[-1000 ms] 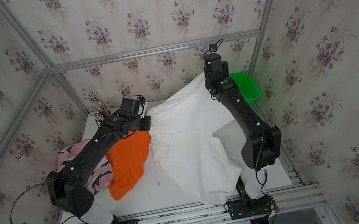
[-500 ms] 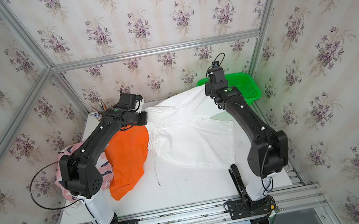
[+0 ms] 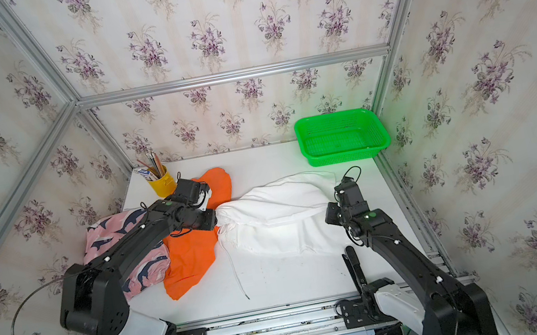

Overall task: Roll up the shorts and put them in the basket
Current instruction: Fold the shorts at the center of the board.

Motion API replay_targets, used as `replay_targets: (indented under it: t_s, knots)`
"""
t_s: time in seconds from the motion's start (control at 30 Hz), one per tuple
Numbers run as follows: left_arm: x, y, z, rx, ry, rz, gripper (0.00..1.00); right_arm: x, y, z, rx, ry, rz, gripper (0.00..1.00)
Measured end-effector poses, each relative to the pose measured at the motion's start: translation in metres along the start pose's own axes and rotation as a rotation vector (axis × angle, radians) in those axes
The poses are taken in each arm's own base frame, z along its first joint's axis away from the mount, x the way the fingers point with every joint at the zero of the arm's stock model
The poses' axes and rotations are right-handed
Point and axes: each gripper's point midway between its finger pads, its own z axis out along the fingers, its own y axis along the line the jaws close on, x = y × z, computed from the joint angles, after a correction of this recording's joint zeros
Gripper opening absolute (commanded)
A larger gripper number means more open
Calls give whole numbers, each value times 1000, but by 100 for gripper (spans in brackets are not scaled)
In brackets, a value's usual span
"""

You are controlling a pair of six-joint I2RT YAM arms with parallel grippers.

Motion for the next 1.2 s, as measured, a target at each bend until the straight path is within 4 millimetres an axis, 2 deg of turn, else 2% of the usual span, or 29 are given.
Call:
replay_targets:
  t_s: [0.1, 0.23, 0.37, 0.47, 0.53, 0.6, 0.67, 0.73, 0.87, 0.97, 1.1, 1.13, 1.2]
  knots:
    - [5, -19, -28, 69, -71, 20, 69, -1, 0, -12, -15, -30, 33, 41]
    - [-3, -21, -60, 79, -158, 10, 70, -9, 4, -23, -38, -63, 84, 43]
    - [-20, -26, -69, 79, -164, 15, 65, -15, 7, -17, -28, -53, 105, 45]
    - [-31, -39, -58, 88, -121, 54, 60, -16, 5, -5, 6, -33, 104, 48]
    - [-34, -54, -42, 111, -69, 89, 57, -15, -1, 2, 42, -26, 107, 60]
    - [-31, -65, -23, 124, -14, 117, 54, -12, -8, 8, 77, -21, 126, 71]
    - [-23, -72, -4, 129, 44, 138, 46, -3, -18, 14, 119, -3, 148, 74]
    - [-12, -75, 13, 137, 101, 139, 41, 3, -26, 18, 142, 10, 179, 74]
    - [14, -67, 43, 111, 209, 131, 39, 17, -29, 26, 123, 38, 261, 75]
    - [28, -64, 57, 102, 258, 128, 39, 24, -25, 33, 84, 62, 338, 74]
    - [39, -61, 66, 95, 292, 126, 39, 33, -21, 43, 50, 94, 431, 71]
    - [40, -61, 68, 96, 293, 126, 38, 34, -19, 45, 42, 98, 454, 68]
    - [42, -62, 72, 104, 297, 124, 38, 32, -20, 49, 42, 84, 481, 49]
